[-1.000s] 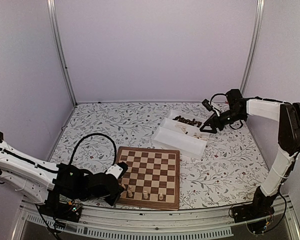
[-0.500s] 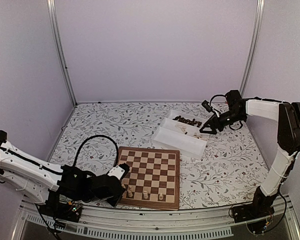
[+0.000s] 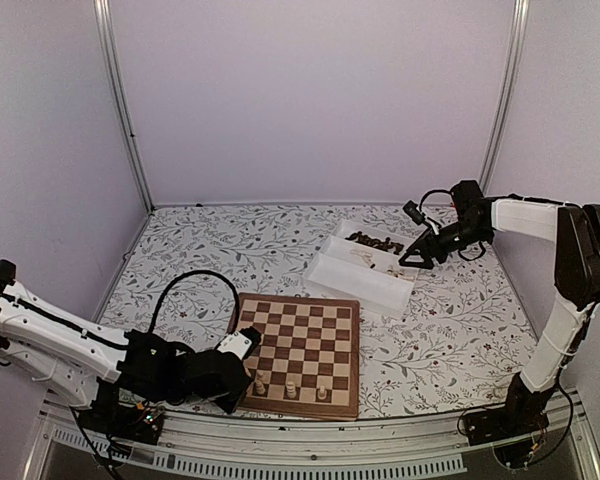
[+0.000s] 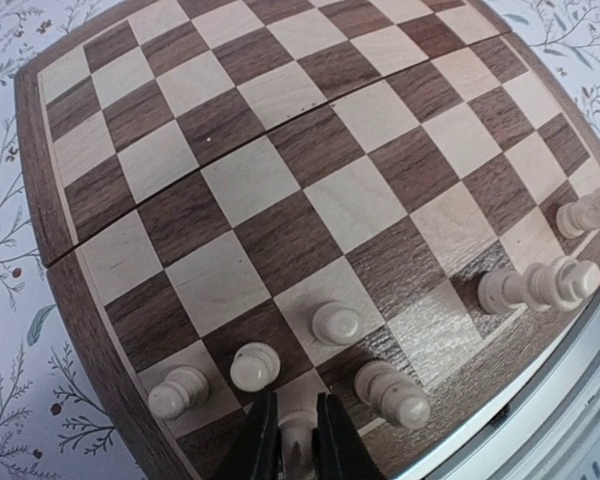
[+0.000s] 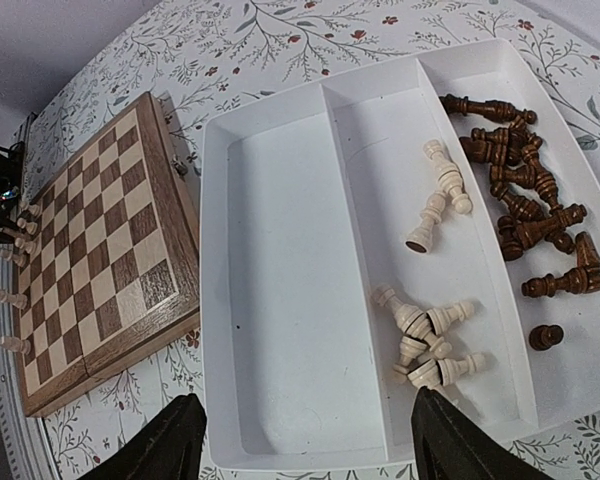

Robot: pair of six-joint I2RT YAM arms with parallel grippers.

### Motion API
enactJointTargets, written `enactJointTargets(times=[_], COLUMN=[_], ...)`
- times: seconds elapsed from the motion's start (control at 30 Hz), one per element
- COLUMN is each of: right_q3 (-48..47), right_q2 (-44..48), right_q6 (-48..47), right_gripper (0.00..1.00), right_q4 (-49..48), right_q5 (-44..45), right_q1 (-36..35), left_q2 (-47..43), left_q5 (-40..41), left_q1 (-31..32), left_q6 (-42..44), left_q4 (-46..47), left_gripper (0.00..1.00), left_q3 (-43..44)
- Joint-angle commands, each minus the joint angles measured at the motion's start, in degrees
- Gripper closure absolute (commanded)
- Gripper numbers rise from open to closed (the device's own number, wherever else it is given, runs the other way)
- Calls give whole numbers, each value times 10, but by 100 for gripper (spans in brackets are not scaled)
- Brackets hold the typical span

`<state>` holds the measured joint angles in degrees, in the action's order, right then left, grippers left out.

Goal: Set up the chess pieces on the board
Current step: Place the chess piece on the chessboard, then pick up the chess piece from the storage box.

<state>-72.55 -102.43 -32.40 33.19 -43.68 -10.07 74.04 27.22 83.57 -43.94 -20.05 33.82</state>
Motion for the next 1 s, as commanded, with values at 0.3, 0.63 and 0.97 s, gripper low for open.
enactJointTargets(times=[0.3,0.63,0.97], right_q3=[-9,-37,-125], right_q2=[-2,-5,-76], right_q6=[-6,12,6], right_gripper=[26,27,48], right_q4=[12,9,52], right_q5=[-12,63,144], right_q1=[0,0,-32], left_q2=[-32,-47,41], left_q5=[16,64,-161], left_q1=[16,-51,-344], left_q6=[-10,91,256], left_q4=[-72,-121,85], left_gripper=[69,55,51], left_q3=[48,168,263])
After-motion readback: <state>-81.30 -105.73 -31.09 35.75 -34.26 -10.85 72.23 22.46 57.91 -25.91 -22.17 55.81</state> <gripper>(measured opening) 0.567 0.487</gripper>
